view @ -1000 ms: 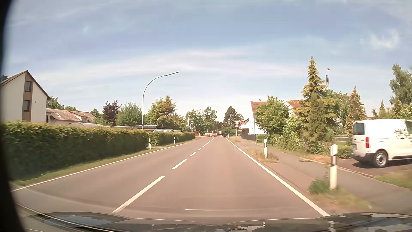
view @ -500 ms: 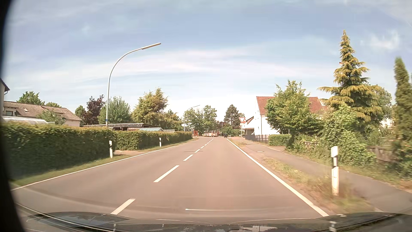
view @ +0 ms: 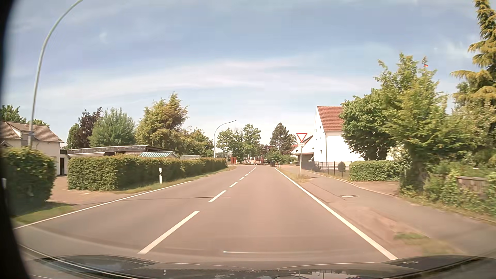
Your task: Follow the waypoints while adhering to traffic rules and regulations
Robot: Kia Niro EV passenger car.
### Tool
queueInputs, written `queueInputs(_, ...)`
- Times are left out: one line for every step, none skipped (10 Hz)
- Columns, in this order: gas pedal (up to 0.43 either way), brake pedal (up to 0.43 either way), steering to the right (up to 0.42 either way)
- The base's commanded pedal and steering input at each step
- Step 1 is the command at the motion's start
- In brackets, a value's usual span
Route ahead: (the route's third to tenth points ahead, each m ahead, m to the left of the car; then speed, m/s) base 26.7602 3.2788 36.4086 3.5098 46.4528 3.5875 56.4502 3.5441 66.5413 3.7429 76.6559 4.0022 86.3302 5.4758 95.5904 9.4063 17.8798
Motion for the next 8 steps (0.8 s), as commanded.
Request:
queueInputs(0.0,0.152,-0.001)
queueInputs(0.0,0.159,-0.001)
queueInputs(0.0,0.159,-0.002)
queueInputs(0.0,0.152,-0.001)
queueInputs(0.0,0.134,-0.001)
queueInputs(0.0,0.049,-0.001)
queueInputs(0.0,0.0,-0.001)
queueInputs(0.0,0.0,-0.001)
